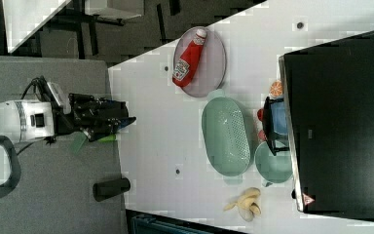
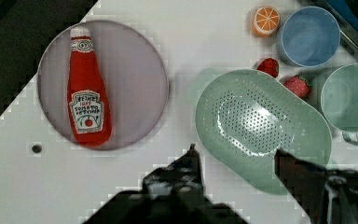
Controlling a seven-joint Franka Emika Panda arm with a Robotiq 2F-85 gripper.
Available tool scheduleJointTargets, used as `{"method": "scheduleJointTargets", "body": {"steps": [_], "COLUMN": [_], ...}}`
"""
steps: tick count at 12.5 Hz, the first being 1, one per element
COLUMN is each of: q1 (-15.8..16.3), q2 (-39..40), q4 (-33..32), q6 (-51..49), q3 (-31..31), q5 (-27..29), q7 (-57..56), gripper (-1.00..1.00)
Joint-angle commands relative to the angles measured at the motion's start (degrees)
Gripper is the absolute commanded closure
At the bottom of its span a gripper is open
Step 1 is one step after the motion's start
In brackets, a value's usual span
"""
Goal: Drag strainer right to left.
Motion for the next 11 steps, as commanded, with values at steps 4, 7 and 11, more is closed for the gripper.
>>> {"method": "scheduleJointTargets", "body": {"steps": [4,7,11], "q1": [-2.93,-2.7,-2.64], "q2": [-23.14,-19.85,-12.55], "q4": [-12.48,-15.02,-21.03], "q6": [-11.29,-10.74,0.1], "q3": [-3.3,-2.03,-0.22], "q5": [-1.65,-1.64,-1.63], "q7": [-1.99,-1.41,8.67], "gripper": [-1.0,-1.0,-1.0]}}
